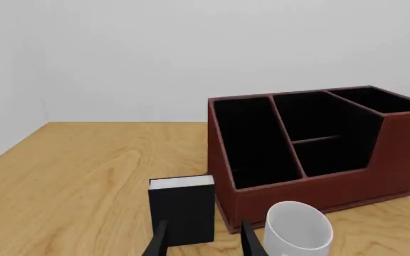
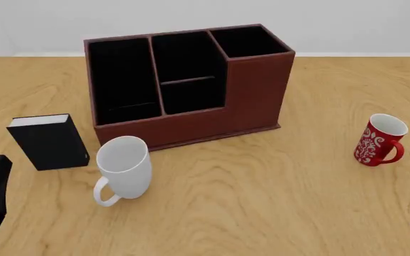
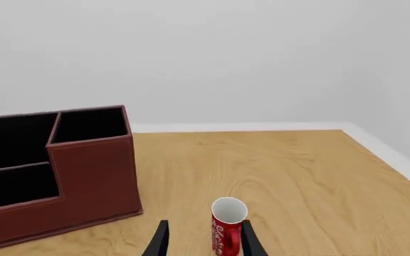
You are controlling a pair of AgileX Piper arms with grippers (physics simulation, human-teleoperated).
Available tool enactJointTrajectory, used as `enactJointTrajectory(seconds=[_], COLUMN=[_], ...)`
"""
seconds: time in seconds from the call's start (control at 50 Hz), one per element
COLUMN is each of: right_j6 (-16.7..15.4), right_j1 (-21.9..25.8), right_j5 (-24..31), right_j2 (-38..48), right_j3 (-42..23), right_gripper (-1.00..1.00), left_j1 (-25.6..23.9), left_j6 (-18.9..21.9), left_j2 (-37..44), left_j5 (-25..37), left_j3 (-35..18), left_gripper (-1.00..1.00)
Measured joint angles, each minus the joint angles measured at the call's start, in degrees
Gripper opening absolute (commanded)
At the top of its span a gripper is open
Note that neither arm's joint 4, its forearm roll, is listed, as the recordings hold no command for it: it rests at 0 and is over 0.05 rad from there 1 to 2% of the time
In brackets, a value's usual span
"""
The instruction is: Pick up the red mug and place it to the right of the caddy.
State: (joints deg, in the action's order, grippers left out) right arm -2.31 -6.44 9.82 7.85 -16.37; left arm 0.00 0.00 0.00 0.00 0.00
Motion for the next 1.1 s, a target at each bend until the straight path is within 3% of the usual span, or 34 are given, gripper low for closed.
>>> enactJointTrajectory(seconds=[0.4,1.1], right_j6=[-4.4,-6.4], right_j1=[-5.6,-6.5], right_j5=[-9.1,-32.7], right_j2=[18.4,45.6], right_j3=[-0.4,5.2], right_gripper=[1.00,1.00], left_j1=[0.0,0.0], left_j6=[0.0,0.0], left_j2=[0.0,0.0], left_j5=[0.0,0.0], left_j3=[0.0,0.0], left_gripper=[1.00,1.00])
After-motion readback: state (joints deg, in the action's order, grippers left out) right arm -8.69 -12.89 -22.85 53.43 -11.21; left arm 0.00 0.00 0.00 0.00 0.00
